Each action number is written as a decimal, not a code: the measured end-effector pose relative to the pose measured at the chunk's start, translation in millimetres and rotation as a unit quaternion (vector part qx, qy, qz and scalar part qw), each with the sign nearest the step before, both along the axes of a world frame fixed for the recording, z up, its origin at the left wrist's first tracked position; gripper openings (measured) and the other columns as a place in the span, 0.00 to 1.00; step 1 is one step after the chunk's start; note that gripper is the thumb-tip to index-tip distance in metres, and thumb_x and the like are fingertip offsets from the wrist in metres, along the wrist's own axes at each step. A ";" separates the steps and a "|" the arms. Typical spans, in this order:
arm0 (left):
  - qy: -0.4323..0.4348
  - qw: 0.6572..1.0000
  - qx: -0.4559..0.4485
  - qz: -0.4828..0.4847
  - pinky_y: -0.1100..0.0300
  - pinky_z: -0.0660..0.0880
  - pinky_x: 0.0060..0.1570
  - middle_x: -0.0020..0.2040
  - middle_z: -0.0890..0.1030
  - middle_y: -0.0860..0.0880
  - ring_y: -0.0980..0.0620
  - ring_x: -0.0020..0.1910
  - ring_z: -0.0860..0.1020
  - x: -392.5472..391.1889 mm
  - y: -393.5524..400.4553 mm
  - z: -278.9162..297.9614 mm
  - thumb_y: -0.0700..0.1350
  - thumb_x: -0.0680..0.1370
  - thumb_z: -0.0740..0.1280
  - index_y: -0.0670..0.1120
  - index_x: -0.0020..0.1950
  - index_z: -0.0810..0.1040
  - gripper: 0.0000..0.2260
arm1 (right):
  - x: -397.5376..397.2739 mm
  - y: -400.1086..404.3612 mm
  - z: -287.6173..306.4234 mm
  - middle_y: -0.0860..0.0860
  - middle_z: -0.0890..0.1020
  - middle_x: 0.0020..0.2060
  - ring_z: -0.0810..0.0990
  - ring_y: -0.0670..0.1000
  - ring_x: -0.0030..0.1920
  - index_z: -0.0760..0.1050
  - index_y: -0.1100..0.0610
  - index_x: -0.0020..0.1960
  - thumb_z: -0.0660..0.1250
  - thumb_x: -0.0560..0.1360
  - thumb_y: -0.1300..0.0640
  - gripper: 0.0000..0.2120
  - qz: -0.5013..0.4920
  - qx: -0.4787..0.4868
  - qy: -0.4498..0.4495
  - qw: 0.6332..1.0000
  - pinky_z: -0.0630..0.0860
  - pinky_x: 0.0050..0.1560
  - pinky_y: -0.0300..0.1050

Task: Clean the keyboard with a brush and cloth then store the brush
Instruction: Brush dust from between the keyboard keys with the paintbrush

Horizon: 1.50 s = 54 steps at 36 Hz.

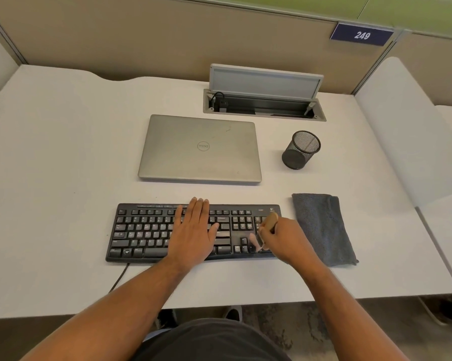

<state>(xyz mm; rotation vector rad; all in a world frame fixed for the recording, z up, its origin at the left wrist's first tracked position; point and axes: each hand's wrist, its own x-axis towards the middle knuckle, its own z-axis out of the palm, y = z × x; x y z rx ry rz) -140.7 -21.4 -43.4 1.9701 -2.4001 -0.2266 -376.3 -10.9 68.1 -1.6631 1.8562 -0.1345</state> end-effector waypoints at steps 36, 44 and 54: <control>0.006 1.000 -0.008 0.004 0.41 0.50 0.80 0.82 0.60 0.44 0.46 0.82 0.54 -0.6 -0.3 1.2 0.62 0.84 0.42 0.44 0.83 0.54 0.33 | 7.5 63.0 -15.4 0.45 0.84 0.35 0.84 0.49 0.38 0.81 0.51 0.36 0.67 0.79 0.58 0.13 -0.171 -0.075 -0.134 0.973 0.82 0.39 0.51; 0.014 1.000 -0.011 0.009 0.39 0.54 0.79 0.81 0.63 0.44 0.46 0.82 0.56 0.0 0.0 -2.2 0.62 0.83 0.41 0.43 0.83 0.57 0.33 | 12.1 71.5 -23.1 0.46 0.84 0.35 0.84 0.48 0.38 0.79 0.50 0.38 0.67 0.80 0.57 0.12 -0.178 -0.073 -0.141 0.971 0.84 0.41 0.54; 0.008 1.000 -0.008 0.004 0.40 0.50 0.80 0.82 0.60 0.44 0.46 0.82 0.54 -0.4 0.1 -1.4 0.62 0.83 0.40 0.44 0.83 0.54 0.34 | 20.5 56.1 -17.9 0.49 0.85 0.34 0.85 0.52 0.38 0.79 0.50 0.41 0.66 0.82 0.55 0.11 -0.237 -0.086 -0.162 0.954 0.83 0.39 0.53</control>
